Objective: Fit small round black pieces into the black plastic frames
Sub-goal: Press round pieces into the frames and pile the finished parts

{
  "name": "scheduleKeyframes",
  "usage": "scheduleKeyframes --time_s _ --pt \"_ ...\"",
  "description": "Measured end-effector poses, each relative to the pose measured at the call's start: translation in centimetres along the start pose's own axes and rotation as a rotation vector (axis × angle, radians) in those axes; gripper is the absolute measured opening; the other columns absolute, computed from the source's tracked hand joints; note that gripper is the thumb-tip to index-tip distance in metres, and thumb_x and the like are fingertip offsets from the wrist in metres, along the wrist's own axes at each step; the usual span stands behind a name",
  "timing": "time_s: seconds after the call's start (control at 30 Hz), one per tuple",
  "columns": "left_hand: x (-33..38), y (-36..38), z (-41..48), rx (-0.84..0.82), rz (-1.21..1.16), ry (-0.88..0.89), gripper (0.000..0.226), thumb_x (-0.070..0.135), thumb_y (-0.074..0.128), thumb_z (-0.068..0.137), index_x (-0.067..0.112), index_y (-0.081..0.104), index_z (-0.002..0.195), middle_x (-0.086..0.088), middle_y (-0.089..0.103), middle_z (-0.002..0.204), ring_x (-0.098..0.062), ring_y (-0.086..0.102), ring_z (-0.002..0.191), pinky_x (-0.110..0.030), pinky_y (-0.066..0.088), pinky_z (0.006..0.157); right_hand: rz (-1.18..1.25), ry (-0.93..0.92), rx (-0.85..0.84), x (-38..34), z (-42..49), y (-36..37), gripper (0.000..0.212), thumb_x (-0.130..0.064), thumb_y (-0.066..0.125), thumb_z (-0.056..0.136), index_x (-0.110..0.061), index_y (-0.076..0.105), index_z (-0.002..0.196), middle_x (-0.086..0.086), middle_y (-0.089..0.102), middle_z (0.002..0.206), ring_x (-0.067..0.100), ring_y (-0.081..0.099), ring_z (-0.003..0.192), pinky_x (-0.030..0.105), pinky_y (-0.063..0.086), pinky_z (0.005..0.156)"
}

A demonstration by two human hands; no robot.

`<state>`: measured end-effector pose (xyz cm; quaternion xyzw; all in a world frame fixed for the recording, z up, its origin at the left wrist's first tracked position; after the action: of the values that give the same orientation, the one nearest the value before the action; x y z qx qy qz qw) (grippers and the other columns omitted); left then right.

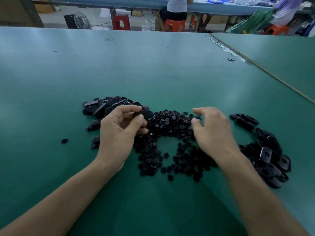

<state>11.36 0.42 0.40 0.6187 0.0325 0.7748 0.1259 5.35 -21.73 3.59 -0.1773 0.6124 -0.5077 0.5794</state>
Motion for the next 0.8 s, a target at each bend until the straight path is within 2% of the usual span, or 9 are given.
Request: scheduleKeyframes --time_s 0.07,0.17,0.23,0.33,0.43,0.53,0.6,0.7,0.8 --pt "-0.2 -0.5 0.2 0.06 -0.045 -0.021 0.024 -0.006 0.062 0.093 0.012 0.065 0.109 0.006 0.073 0.088 -0.009 0.069 0.08 -0.023 0.059 0.072 -0.21 0.117 -0.026 2.3 1.1 -0.8 0.049 -0.022 0.05 0.101 -0.018 0.043 0.149 0.011 0.033 0.158 0.029 0.028 0.145 0.041 0.021 0.12" --pt "-0.6 -1.1 0.3 0.13 -0.029 -0.062 0.047 -0.005 0.067 0.091 0.015 0.055 0.132 0.007 0.068 0.107 -0.006 0.068 0.102 -0.027 0.057 0.088 -0.362 0.297 -0.088 5.6 2.0 -1.6 0.061 -0.026 0.046 0.101 -0.027 0.022 0.158 0.014 0.004 0.166 0.035 0.002 0.153 0.048 0.005 0.123" --pt "-0.7 -1.3 0.3 0.148 0.013 -0.075 0.065 -0.003 0.068 0.09 0.014 0.042 0.147 0.01 0.065 0.119 -0.002 0.063 0.116 -0.028 0.054 0.097 -0.409 0.405 -0.14 7.3 2.3 -1.8 0.062 -0.029 0.041 0.102 -0.029 0.016 0.158 0.016 -0.002 0.166 0.04 -0.004 0.152 0.05 -0.002 0.123" --pt "-0.7 -1.4 0.3 0.135 0.049 -0.073 0.08 -0.001 0.069 0.091 0.015 0.026 0.157 0.008 0.043 0.151 0.003 0.055 0.126 -0.027 0.051 0.101 -0.426 0.448 -0.154 8.4 2.4 -1.9 0.053 -0.028 0.037 0.101 -0.022 0.031 0.154 0.019 0.02 0.161 0.043 0.016 0.148 0.049 0.011 0.122" --pt "-0.4 -1.1 0.2 0.102 0.081 -0.043 0.083 -0.001 0.069 0.091 0.018 0.024 0.158 0.013 0.025 0.16 0.005 0.053 0.128 -0.019 0.052 0.095 -0.425 0.317 -0.114 7.4 2.3 -1.8 0.05 -0.014 0.041 0.097 -0.02 0.046 0.146 0.013 0.045 0.147 0.038 0.038 0.135 0.047 0.032 0.11" --pt "0.1 -0.7 0.2 0.057 0.13 0.004 0.078 -0.001 0.069 0.09 0.022 0.033 0.154 0.014 0.026 0.159 0.003 0.056 0.125 -0.014 0.052 0.089 -0.414 0.174 -0.057 5.5 1.8 -1.9 0.054 -0.005 0.043 0.094 -0.028 0.053 0.142 0.009 0.058 0.136 0.037 0.051 0.123 0.046 0.04 0.101" --pt "0.4 -0.3 0.1 0.016 0.149 0.033 0.064 -0.002 0.07 0.089 0.026 0.048 0.142 0.007 0.039 0.152 -0.001 0.06 0.121 -0.015 0.054 0.085 -0.398 0.094 -0.011 4.4 1.6 -1.9 0.049 -0.005 0.044 0.096 -0.03 0.059 0.135 0.007 0.065 0.128 0.035 0.055 0.117 0.045 0.042 0.098" --pt "0.5 0.1 -0.1 -0.044 0.18 0.052 0.04 -0.001 0.073 0.088 0.026 0.065 0.116 -0.005 0.062 0.128 -0.009 0.066 0.11 -0.023 0.056 0.083 -0.274 0.014 0.037 3.6 1.4 -1.8 0.033 -0.01 0.053 0.099 -0.024 0.068 0.125 0.005 0.071 0.119 0.031 0.06 0.114 0.043 0.049 0.1" --pt "0.5 0.3 -0.3 -0.078 0.183 0.065 0.021 0.004 0.075 0.086 0.021 0.072 0.097 -0.005 0.073 0.095 -0.023 0.071 0.092 -0.033 0.058 0.084 -0.193 0.0 0.059 3.7 1.4 -1.8 0.025 -0.015 0.062 0.097 -0.019 0.072 0.12 0.006 0.072 0.114 0.028 0.062 0.111 0.043 0.05 0.101"
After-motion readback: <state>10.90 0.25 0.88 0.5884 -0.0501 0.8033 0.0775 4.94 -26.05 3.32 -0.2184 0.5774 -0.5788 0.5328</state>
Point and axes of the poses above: each hand's wrist, its own z-axis towards the middle knuckle, its own y-axis out of the palm, x = y × z, the point moved 8 cm from there along z, towards the middle knuckle
